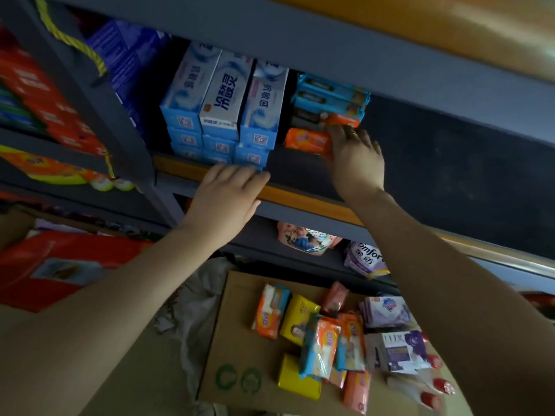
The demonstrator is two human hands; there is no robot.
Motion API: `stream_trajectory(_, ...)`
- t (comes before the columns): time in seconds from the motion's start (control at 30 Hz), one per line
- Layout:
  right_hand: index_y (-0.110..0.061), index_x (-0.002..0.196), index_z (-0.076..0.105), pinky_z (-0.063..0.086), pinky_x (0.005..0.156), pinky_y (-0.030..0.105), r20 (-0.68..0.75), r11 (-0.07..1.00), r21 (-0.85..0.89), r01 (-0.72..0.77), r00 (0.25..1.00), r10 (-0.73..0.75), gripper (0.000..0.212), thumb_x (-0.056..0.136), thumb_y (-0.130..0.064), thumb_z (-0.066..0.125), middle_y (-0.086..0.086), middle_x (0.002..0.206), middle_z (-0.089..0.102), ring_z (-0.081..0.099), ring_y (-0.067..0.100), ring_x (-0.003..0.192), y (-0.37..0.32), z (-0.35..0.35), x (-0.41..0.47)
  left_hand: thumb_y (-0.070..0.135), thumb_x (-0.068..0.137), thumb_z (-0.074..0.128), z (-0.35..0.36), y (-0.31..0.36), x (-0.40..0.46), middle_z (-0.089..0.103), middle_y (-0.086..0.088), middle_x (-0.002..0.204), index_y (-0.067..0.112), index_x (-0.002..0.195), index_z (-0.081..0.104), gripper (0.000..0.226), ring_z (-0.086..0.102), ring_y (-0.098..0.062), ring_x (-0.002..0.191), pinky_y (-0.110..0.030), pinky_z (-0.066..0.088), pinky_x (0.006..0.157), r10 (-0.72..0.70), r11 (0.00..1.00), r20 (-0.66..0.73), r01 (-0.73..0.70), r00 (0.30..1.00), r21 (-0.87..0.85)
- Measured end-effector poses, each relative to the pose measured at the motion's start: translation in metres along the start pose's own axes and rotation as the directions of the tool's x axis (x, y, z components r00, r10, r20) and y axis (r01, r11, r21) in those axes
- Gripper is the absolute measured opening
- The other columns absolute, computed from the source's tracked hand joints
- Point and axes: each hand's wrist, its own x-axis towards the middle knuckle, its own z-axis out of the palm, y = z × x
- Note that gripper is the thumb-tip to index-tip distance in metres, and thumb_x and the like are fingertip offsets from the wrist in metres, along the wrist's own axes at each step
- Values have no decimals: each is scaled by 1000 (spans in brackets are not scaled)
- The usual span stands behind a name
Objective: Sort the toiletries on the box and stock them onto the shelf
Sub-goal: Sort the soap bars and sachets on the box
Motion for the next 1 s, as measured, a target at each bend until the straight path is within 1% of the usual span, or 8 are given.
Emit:
stream_trajectory(0.13, 1, 108, 57, 46, 80, 45, -325, 982, 172, 72, 946, -12, 37, 88, -30, 52, 20, 99, 64, 60, 40, 89, 2, -28, -49, 16, 74, 69, 5, 4, -7, 63, -14, 103, 8, 118, 59, 45, 60, -35, 96, -44, 44, 92, 2, 1000, -53, -2, 999, 1)
stream_trajectory(0.23, -8, 106, 53, 49, 70, 32, -137, 778, 628, -36, 978, 156, 32, 86, -31, 61, 5, 92, 64, 63, 17, 83, -16, -52, -99, 16, 73, 69, 7, 5, -17, 61, -14, 107, 8, 124, 53, 53, 55, -35, 99, -43, 32, 95, 2, 1000, -40, -2, 999, 5)
stream_trajectory(0.3, -13, 101, 53, 51, 63, 21, 271, 240, 917, -319, 939, 213, 23, 85, -25, 64, -4, 86, 67, 63, 2, 73, -34, -64, -120, 15, 68, 72, 6, 4, -20, 60, -17, 109, 6, 125, 50, 61, 51, -35, 100, -43, 29, 95, 12, 1000, -23, -12, 1000, 5)
stream_trajectory(0.37, -9, 96, 59, 53, 56, 22, 627, -378, 745, -550, 771, 113, 20, 82, -23, 60, 1, 78, 71, 67, 8, 65, -42, -59, -136, 13, 65, 75, 4, 3, -21, 60, -18, 110, 5, 126, 48, 68, 50, -36, 101, -42, 27, 95, 14, 1000, 2, -14, 1000, 1)
stream_trajectory(0.47, -10, 93, 63, 48, 45, 19, 763, -736, 393, -551, 643, -73, 34, 69, -33, 64, 5, 69, 68, 62, 13, 51, -52, -41, -153, 12, 66, 75, 5, 0, -20, 59, -17, 114, 6, 130, 48, 70, 50, -36, 105, -40, 23, 98, 11, 999, 31, -10, 999, -34)
stream_trajectory(0.7, 8, 118, 57, 52, 67, 36, 587, -867, 79, -492, 726, -358, 48, 85, -27, 57, 21, 94, 67, 67, 30, 76, -51, -5, -188, 18, 77, 66, 5, 2, -22, 51, -17, 124, 6, 137, 39, 66, 45, -36, 116, -42, 23, 105, 24, 999, 78, -21, 997, -45)
stream_trajectory(0.83, -10, 91, 75, 58, 66, 30, 603, -803, 403, -439, 787, -128, 59, 37, -26, 94, 6, 90, 73, 71, 19, 78, -45, -6, -186, 14, 82, 59, 2, 6, -23, 44, -17, 137, 5, 141, 35, 64, 33, -33, 131, -46, 18, 111, 40, 987, 31, -35, 999, -158)
stream_trajectory(1.0, -11, 111, 58, 58, 72, 35, 619, -579, 657, -482, 783, 51, 65, 54, -20, 87, 8, 103, 68, 67, 24, 92, -42, 3, -186, 26, 93, 40, -5, 29, -46, 56, -8, 124, 6, 125, 54, 40, 49, -16, 117, -29, 37, 102, -47, 669, 62, 77, 997, -739)
